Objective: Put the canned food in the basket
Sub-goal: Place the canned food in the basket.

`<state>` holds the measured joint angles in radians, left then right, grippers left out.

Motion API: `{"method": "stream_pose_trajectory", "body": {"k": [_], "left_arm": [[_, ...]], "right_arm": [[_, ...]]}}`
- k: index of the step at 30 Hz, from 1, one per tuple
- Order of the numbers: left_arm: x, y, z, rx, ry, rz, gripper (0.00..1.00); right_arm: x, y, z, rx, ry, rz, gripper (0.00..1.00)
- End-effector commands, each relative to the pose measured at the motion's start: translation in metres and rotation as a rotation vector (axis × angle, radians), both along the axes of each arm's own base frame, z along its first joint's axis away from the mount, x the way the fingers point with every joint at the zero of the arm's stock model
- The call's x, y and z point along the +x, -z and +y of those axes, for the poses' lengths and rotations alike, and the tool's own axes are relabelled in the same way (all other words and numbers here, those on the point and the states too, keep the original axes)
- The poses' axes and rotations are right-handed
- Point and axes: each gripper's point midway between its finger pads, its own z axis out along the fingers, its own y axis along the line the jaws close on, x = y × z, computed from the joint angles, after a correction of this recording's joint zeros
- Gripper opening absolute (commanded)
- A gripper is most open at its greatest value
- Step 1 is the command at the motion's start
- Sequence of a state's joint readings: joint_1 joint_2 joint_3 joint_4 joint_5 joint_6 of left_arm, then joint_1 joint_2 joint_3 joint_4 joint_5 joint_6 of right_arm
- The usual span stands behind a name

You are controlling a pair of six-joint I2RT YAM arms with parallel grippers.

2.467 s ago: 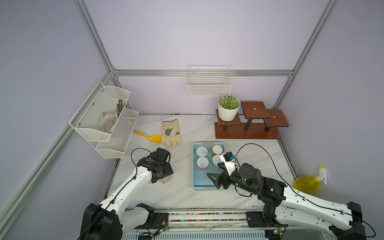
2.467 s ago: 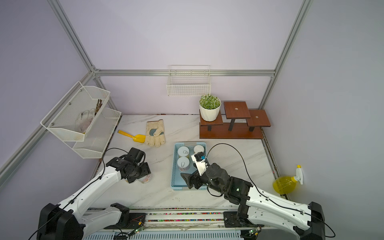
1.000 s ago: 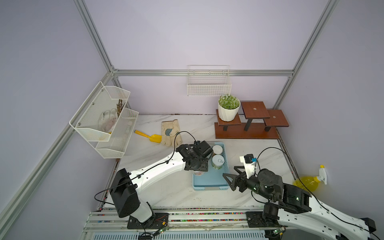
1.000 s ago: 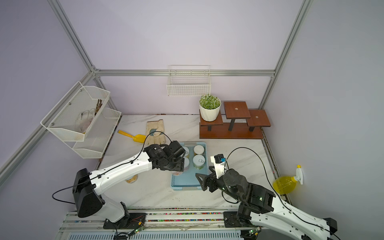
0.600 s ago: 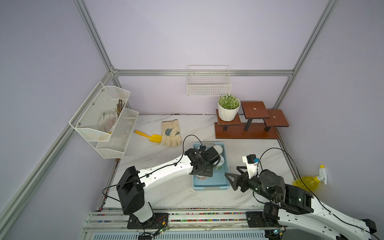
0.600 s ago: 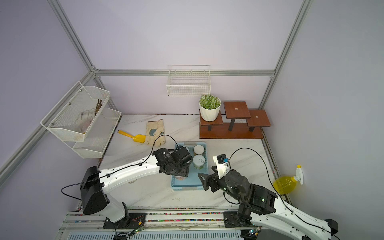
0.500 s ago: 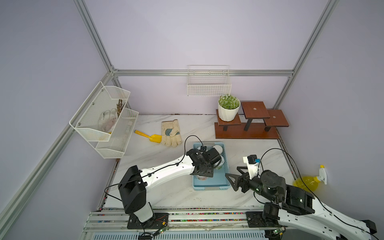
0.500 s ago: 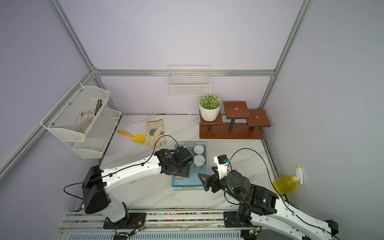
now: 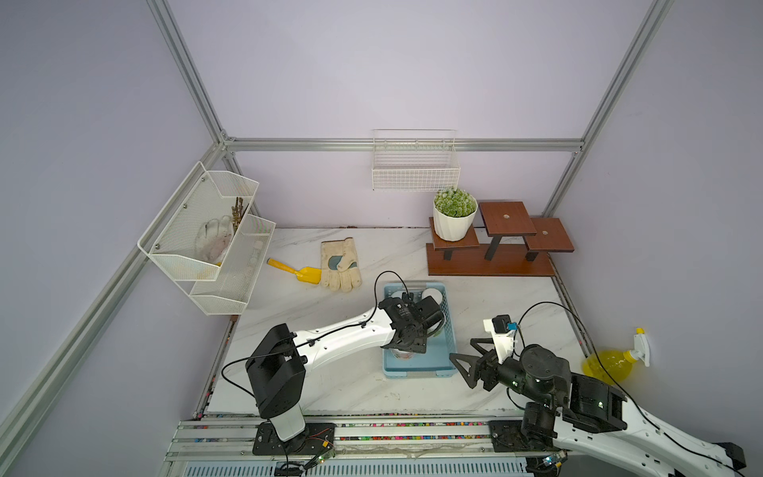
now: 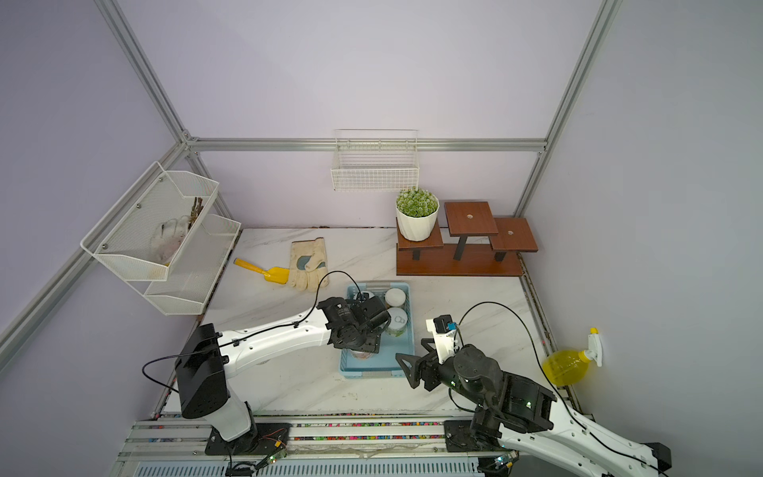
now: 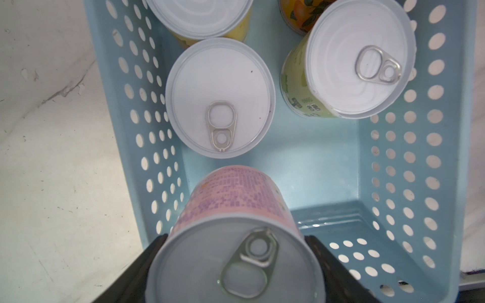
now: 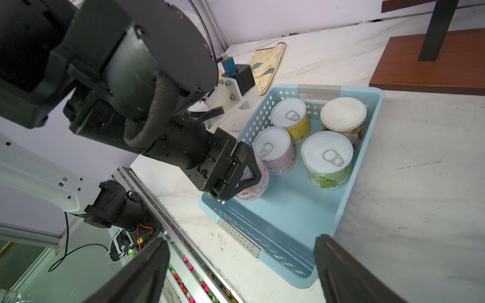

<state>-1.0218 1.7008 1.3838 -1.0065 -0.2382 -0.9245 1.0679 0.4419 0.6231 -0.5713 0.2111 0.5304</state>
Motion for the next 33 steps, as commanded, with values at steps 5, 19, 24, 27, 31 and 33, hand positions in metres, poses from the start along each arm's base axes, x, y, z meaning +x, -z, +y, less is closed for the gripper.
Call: {"method": "stream_pose_trajectory", "body": {"k": [5,19,24,27,31,33], "left_arm": [[0.007,0.000,-0.009,-0.018,-0.010,-0.037,0.00],[0.004,0.022,-0.004,0.016,-0.030,-0.008,0.00],[0.005,0.021,-0.011,-0.008,-0.028,-0.010,0.00],[0.005,0.020,-0.017,-0.029,-0.022,-0.011,0.00],[0.007,0.018,-0.027,-0.044,-0.012,-0.015,0.00],[0.009,0.017,-0.032,-0.052,-0.007,-0.018,0.00]], "right_arm": [[-0.003,-0.004,0.003,0.016,-0.025,-0.013,0.92],[-0.004,-0.003,0.004,0.016,-0.033,-0.017,0.92],[-0.004,-0.006,0.001,0.030,-0.026,-0.023,0.91],[-0.003,-0.006,-0.005,0.035,0.002,-0.016,0.91],[-0.007,-0.003,-0.008,0.041,0.003,0.020,0.90],[-0.009,-0.001,-0.008,0.045,0.000,0.047,0.89]]}}
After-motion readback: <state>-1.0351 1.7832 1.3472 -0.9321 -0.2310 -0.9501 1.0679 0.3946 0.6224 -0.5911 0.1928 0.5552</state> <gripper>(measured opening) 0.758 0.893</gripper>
